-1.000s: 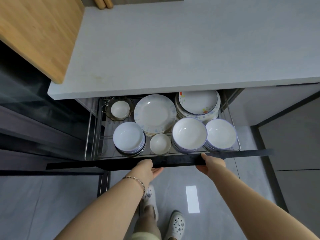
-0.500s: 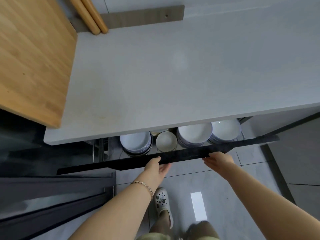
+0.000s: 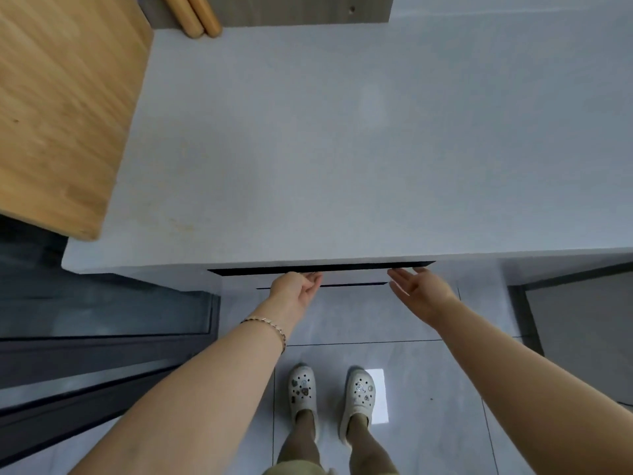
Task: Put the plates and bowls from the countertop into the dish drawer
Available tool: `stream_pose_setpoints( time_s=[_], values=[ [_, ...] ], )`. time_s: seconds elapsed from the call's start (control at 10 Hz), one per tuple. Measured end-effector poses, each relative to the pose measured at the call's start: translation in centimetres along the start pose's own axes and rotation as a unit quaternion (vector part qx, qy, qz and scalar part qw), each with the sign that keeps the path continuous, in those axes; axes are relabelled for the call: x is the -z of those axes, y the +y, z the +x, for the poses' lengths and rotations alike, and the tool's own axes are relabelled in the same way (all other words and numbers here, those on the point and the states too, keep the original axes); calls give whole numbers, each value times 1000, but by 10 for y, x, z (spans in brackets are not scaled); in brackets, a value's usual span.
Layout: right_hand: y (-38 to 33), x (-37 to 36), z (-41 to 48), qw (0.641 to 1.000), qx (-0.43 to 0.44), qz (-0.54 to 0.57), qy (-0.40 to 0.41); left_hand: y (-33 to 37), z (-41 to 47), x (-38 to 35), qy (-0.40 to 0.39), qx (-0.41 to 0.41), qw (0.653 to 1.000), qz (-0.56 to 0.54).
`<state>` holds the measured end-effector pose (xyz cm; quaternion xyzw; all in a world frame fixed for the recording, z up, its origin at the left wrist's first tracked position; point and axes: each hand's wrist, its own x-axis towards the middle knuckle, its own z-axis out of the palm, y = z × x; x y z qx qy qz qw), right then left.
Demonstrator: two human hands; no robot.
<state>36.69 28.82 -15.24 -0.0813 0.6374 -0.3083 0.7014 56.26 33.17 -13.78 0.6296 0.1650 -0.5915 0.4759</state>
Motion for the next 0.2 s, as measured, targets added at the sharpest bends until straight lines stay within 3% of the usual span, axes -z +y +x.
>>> stream_pose_setpoints(
  time_s=[0.1,0.2],
  values=[
    [-7,1,1,1000,-10,15,-18,3,2,-3,-15,6,999,-32],
    [-13,1,-1,994,-25,-103,-6,-1,3,-6,-32,6,997,69]
  ],
)
